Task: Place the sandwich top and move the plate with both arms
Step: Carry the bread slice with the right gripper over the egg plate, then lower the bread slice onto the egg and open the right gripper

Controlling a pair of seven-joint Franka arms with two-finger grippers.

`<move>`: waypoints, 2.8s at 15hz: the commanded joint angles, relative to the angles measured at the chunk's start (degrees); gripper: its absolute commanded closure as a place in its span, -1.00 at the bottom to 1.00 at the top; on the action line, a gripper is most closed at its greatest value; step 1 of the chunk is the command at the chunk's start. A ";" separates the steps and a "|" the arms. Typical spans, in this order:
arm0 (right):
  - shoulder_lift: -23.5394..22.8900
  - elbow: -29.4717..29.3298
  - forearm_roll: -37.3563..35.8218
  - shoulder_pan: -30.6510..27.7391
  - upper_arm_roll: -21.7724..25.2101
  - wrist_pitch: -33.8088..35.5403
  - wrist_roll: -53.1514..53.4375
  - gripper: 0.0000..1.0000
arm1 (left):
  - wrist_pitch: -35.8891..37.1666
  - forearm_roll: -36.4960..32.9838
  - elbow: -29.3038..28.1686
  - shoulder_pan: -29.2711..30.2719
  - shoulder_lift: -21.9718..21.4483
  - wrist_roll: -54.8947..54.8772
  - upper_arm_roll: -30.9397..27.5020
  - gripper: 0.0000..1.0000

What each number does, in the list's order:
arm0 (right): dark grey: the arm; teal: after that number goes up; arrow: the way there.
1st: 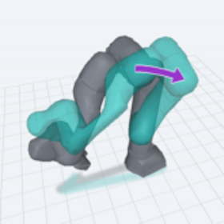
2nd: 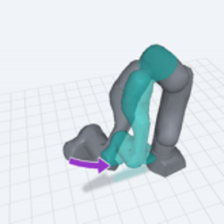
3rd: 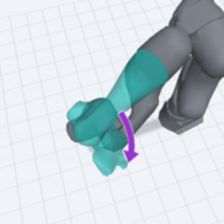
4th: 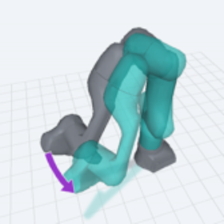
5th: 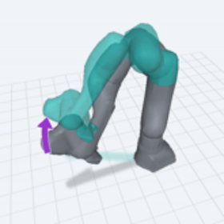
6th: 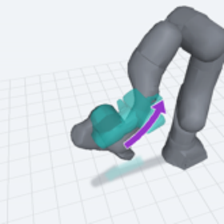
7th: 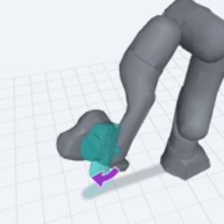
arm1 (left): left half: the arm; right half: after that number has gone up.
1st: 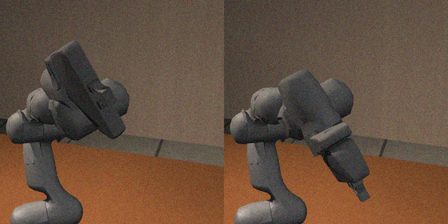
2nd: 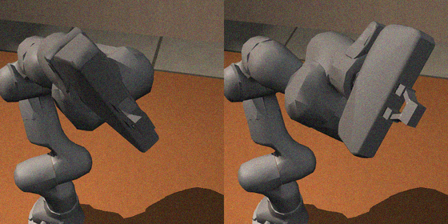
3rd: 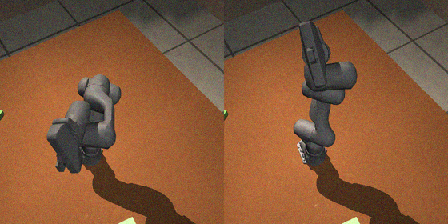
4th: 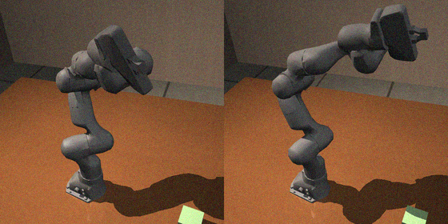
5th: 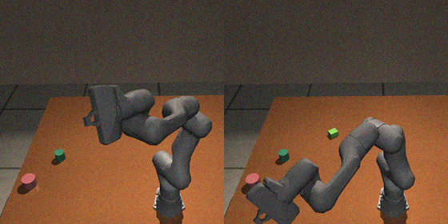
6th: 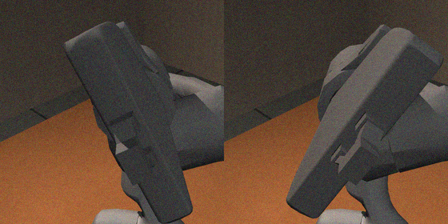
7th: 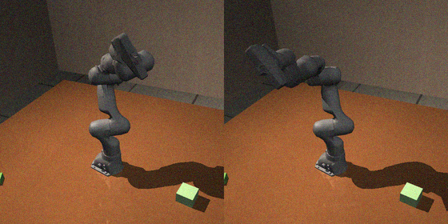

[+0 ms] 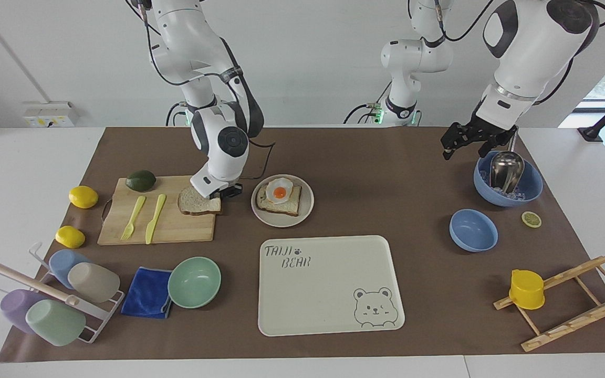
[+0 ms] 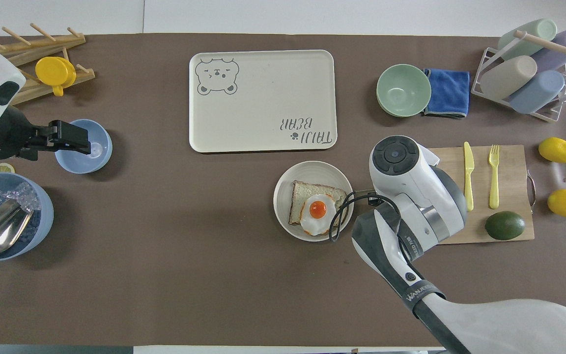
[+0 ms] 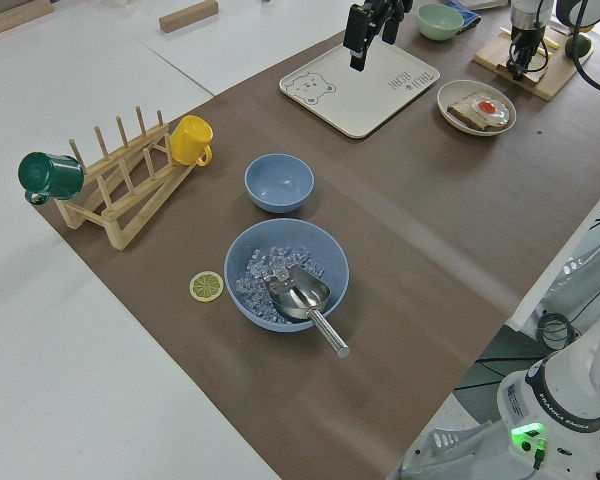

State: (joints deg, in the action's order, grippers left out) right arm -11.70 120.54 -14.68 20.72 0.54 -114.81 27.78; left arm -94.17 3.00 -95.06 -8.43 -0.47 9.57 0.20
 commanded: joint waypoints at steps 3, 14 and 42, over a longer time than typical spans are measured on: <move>-0.78 -4.24 0.44 0.03 -0.01 5.10 -1.06 1.00 | 0.56 -0.01 -0.65 0.61 -0.76 -0.61 0.15 -1.00; 5.88 -18.48 -3.69 10.12 -1.24 34.63 -2.91 1.00 | 0.48 -0.01 -0.74 0.61 -0.85 -0.43 0.15 -1.00; -12.21 -30.89 -0.26 20.68 -1.24 20.16 11.60 1.00 | -1.02 -0.10 -4.60 12.47 -2.61 -1.40 0.07 -1.00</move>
State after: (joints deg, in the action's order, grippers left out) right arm -24.58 88.22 -15.93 42.18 -0.37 -93.39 38.23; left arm -93.95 2.98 -97.41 3.33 -1.32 8.88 -0.19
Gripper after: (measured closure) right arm 0.916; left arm 0.000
